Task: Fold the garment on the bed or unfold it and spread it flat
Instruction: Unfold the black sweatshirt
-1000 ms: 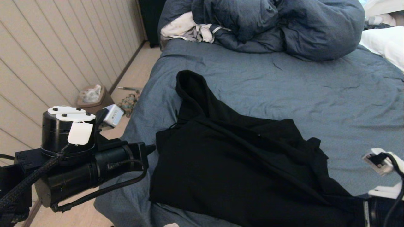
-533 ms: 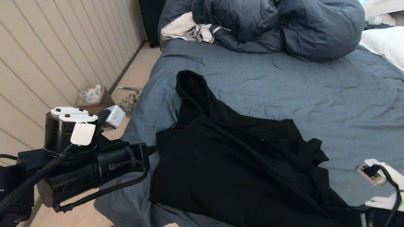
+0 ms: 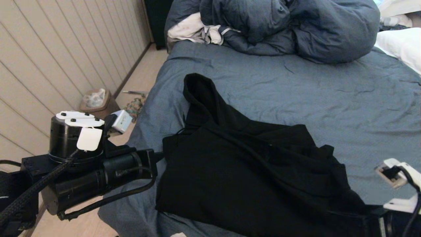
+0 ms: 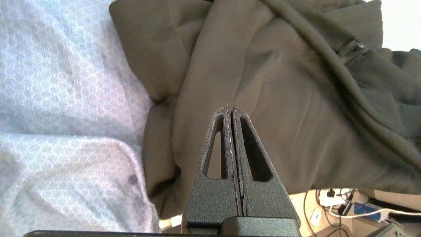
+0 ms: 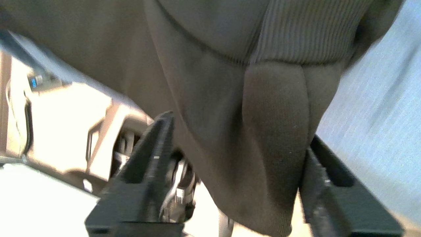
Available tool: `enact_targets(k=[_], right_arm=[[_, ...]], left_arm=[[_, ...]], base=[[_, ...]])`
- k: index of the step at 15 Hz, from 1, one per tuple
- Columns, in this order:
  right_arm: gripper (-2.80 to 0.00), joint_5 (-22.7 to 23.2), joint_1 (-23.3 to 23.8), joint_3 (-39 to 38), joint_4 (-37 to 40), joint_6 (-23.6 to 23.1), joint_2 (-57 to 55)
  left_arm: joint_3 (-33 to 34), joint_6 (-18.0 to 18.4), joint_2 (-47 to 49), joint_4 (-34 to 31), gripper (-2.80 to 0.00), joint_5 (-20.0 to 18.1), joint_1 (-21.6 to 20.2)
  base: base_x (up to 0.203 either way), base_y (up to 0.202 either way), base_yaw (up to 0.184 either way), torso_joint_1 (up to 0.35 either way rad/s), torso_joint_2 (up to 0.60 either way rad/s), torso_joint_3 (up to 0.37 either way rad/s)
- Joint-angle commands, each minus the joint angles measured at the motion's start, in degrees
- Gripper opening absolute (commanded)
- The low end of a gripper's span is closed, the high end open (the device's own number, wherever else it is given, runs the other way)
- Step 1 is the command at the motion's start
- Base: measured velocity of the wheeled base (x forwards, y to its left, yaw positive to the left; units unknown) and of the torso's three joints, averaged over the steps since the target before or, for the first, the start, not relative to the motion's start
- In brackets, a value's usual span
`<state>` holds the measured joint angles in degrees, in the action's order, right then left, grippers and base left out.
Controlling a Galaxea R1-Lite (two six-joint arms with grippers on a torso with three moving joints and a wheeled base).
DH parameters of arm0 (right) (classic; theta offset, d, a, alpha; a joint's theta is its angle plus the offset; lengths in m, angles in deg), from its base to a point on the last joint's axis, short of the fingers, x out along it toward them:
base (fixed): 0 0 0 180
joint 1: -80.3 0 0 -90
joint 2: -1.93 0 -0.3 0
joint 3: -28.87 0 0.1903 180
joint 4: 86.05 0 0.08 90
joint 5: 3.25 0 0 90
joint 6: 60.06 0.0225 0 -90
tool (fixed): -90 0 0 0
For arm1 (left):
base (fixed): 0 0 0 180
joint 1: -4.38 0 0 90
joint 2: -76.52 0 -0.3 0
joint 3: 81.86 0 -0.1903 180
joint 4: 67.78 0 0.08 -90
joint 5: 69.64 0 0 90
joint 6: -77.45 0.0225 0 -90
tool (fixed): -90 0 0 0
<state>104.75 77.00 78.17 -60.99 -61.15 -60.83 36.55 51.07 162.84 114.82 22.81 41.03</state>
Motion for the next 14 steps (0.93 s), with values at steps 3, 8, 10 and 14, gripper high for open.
enact_targets(k=[3, 8, 10, 14], right_arm=[[0.0, 0.1, 1.6, 11.9, 0.4, 2.9, 0.6], [-2.8, 0.7, 1.5, 23.8, 0.2, 9.9, -10.5], [-2.8, 1.9, 1.6, 24.9, 0.1, 12.0, -16.0], [-2.8, 2.7, 2.5, 23.4, 0.0, 12.7, -18.2]], left_arm=[[-3.1, -0.3, 3.1, 0.0, -2.8, 0.6, 0.0], [-13.0, -0.2, 12.0, -1.5, -2.8, 0.7, 0.0], [-18.9, -0.1, 17.7, -2.2, -2.8, 0.7, 0.0], [-27.9, 2.0, 27.8, -2.0, -2.8, 2.5, -0.1]], base=[[0.0, 0.0, 0.0, 0.0, 0.0, 0.0], [0.0, 0.0, 0.0, 0.0, 0.0, 0.0], [0.0, 0.0, 0.0, 0.0, 0.0, 0.0], [0.0, 0.0, 0.0, 0.0, 0.0, 0.0]])
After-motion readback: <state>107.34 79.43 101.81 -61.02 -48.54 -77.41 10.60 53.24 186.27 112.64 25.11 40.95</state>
